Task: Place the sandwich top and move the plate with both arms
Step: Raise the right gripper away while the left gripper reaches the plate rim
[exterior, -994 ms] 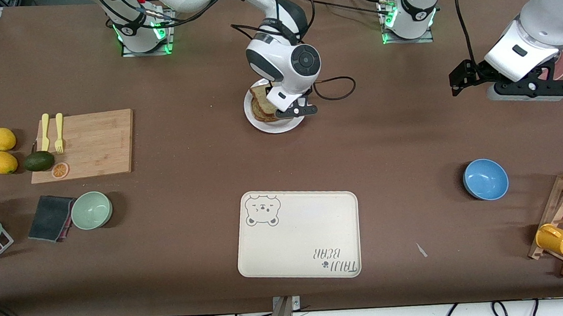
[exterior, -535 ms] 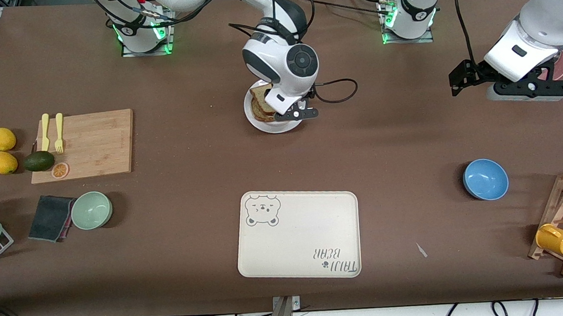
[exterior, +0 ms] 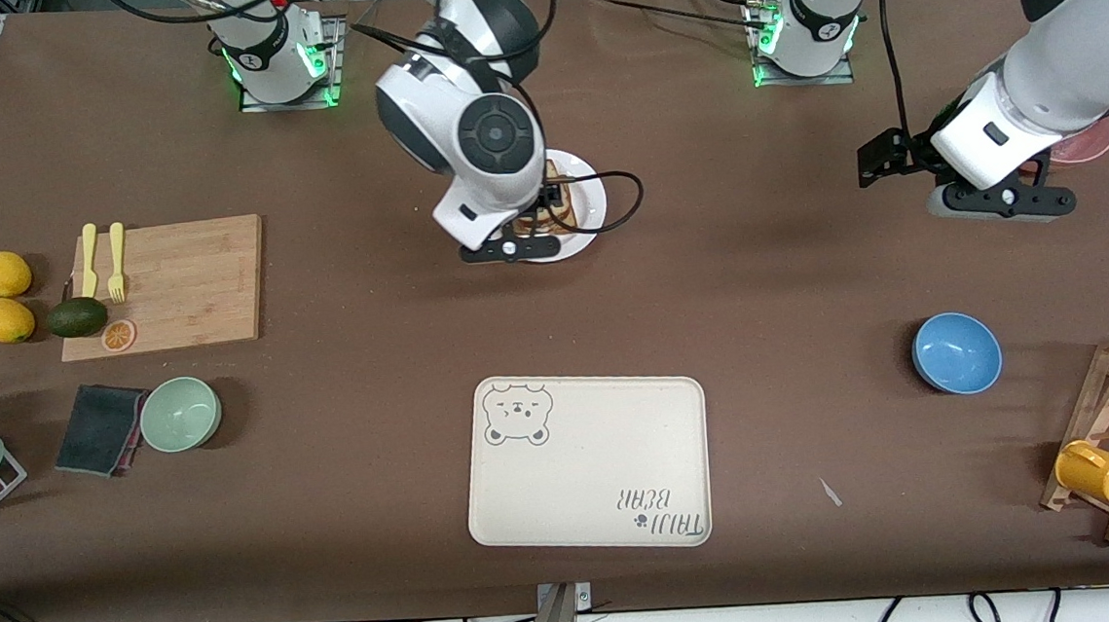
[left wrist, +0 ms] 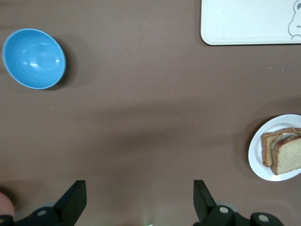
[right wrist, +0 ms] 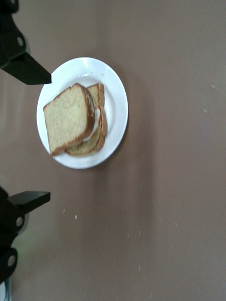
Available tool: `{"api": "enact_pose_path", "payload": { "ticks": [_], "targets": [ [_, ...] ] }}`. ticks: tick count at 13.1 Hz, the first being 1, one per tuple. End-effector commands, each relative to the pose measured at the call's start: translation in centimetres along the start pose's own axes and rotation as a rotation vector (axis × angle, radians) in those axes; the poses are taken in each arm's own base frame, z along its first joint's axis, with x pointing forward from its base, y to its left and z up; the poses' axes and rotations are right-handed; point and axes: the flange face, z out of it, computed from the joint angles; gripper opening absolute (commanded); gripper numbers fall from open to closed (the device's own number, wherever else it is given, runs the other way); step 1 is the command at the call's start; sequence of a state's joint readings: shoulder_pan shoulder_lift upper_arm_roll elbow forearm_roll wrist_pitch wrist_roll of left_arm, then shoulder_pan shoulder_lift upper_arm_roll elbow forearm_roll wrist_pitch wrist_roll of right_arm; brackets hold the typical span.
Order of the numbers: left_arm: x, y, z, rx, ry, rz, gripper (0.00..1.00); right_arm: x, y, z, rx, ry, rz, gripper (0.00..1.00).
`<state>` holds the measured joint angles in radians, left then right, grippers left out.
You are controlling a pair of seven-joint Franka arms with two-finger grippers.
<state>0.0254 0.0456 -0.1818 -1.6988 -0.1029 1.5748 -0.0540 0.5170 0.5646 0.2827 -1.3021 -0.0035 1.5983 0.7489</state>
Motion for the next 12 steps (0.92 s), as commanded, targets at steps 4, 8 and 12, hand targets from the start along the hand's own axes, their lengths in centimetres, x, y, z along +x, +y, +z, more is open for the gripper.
{"api": "enact_pose_path", "payload": {
  "ticks": [4,8,12],
  "targets": [
    [4.9,1.9,8.0,-0.277,-0.144,0.06,1.0,1.2,13.6,-7.7,0.02,0.038,0.013,1.0],
    [7.9,4.8,14.5,-0.449,-0.17,0.188,1.0,0.5,24.7,-9.1,-0.015,0.048,0.003,1.0],
    [8.9,10.0,21.3,-0.601,-0.221,0.257,1.0,-0.5,34.5,-12.8,0.014,0.111,0.048,1.0]
  ]
}}
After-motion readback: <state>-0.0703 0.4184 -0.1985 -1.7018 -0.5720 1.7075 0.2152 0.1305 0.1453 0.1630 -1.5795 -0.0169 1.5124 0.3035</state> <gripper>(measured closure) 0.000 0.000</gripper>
